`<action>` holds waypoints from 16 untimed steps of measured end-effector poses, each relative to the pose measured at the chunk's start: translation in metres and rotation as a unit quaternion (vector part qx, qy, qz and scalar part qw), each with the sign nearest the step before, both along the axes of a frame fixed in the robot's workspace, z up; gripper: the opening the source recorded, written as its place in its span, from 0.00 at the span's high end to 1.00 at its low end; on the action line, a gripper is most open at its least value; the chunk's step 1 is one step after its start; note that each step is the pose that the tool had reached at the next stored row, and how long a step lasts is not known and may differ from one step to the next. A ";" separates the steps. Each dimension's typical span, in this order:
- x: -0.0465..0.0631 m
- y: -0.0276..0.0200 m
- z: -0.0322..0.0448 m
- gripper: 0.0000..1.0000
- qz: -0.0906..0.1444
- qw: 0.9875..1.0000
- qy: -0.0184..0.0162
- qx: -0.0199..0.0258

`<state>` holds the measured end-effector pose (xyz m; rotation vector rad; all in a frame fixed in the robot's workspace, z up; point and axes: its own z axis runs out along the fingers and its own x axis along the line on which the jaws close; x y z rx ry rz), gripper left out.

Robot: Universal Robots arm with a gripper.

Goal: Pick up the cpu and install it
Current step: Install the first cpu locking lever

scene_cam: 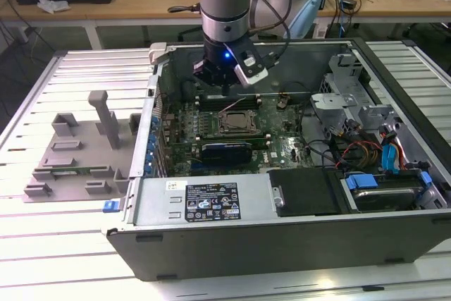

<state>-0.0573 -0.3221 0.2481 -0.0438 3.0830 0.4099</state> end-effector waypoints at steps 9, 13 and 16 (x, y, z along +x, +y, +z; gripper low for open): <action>0.008 -0.0022 -0.0119 0.89 -0.002 1.000 0.000 0.001; 0.014 -0.0023 -0.0164 0.89 -0.002 1.000 0.000 0.002; 0.017 -0.0024 -0.0212 0.89 -0.002 1.000 -0.001 0.002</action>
